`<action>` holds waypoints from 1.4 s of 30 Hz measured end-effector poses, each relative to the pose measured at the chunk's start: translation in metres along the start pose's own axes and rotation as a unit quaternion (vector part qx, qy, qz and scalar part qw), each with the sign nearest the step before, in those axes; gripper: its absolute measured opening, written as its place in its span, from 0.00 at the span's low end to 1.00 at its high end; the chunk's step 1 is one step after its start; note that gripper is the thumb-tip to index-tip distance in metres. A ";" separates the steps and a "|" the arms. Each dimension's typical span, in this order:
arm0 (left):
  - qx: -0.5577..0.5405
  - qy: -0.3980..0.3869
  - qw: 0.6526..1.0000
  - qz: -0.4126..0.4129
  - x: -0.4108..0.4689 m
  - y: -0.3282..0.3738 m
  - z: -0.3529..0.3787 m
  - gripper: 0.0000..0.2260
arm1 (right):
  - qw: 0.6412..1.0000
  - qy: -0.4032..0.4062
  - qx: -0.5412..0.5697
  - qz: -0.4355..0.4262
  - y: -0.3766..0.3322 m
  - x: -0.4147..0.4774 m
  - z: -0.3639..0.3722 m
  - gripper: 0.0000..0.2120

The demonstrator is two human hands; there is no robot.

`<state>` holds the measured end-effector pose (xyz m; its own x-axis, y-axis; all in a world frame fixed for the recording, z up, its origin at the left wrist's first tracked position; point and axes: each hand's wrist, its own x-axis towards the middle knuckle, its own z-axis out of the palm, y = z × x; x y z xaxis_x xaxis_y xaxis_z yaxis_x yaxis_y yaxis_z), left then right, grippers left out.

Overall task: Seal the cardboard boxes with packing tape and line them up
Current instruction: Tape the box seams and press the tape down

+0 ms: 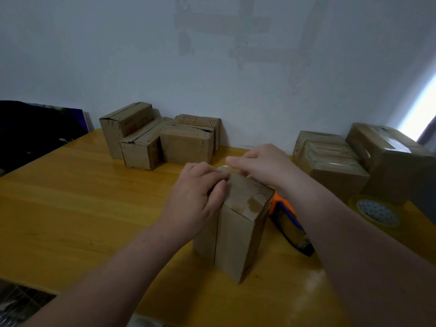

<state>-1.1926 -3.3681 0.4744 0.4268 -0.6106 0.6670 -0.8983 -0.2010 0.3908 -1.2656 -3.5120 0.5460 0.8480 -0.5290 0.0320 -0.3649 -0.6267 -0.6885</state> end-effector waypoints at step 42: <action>-0.077 0.124 0.989 -0.015 -0.011 -0.003 0.018 0.03 | 0.946 -0.188 -0.174 -0.200 0.033 -0.007 0.002 0.34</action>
<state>-1.1966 -3.3749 0.4550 0.4824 -0.3966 0.7811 -0.8664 -0.0845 0.4922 -1.2829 -3.5280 0.5212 0.9978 -0.0089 -0.0660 -0.0342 -0.9187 -0.3935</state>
